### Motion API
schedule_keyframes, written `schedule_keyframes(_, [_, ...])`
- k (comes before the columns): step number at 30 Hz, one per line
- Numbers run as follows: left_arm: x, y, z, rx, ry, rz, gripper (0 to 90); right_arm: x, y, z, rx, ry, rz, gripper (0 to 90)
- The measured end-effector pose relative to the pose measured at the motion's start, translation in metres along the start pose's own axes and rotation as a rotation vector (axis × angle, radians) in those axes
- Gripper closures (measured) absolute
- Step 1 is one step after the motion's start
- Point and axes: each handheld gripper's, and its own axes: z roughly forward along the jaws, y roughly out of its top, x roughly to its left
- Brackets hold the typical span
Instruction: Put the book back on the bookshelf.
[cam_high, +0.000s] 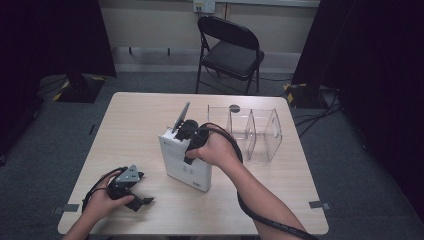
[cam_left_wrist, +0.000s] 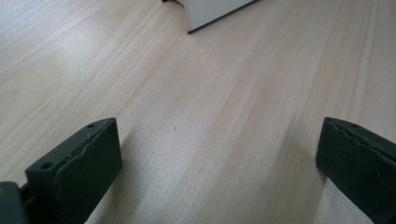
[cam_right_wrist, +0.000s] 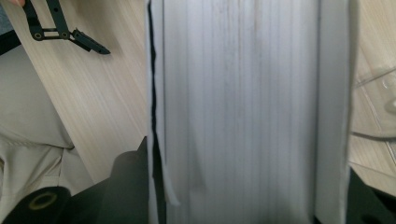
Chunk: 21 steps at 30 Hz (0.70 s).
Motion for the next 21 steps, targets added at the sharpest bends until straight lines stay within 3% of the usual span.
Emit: schedule_keyframes(21, [0.002,0.001,0.001,0.001,-0.006,0.009,0.0,-0.016,-0.034,-0.024,-0.015,0.000,0.061,52.6])
